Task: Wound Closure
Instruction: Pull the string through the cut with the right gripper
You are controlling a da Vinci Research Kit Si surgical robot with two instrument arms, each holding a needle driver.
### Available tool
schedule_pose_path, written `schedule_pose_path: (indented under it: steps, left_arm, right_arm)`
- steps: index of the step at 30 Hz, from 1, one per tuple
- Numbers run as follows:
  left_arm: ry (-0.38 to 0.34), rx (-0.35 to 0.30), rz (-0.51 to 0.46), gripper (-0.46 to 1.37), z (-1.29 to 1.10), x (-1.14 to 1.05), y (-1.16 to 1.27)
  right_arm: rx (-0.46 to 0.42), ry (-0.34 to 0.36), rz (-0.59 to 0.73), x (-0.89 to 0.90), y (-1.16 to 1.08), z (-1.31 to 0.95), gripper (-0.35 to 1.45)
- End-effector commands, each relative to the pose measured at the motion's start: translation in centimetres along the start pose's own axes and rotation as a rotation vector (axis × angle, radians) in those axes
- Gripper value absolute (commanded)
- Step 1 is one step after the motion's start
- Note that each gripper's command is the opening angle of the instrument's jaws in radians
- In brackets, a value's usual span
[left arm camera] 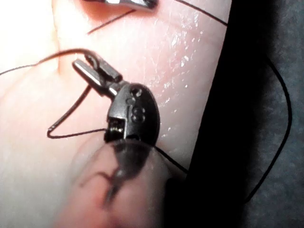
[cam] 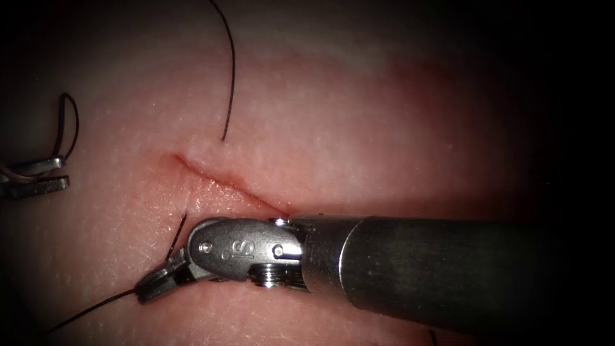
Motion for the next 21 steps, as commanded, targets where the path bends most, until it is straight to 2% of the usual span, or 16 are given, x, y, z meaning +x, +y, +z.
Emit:
schedule_pose_path:
  steps: [1,8,13,21]
  left_arm:
    - [0.0,-0.005,0.0,-0.35,0.01,0.0,0.0]
    - [0.0,-0.005,0.0,-0.35,0.01,-0.01,0.0]
    - [0.001,-0.005,0.0,-0.35,0.01,-0.01,0.0]
    - [0.001,-0.004,0.001,-0.35,0.01,-0.02,0.01]
  right_arm:
    - [0.02,0.013,0.006,0.01,0.0,0.07,-0.35]
    - [0.115,0.049,0.005,0.16,-0.01,0.54,-0.35]
    - [0.138,0.089,0.001,0.33,-0.03,0.69,-0.35]
    - [0.171,0.135,-0.005,0.51,-0.07,0.99,-0.35]
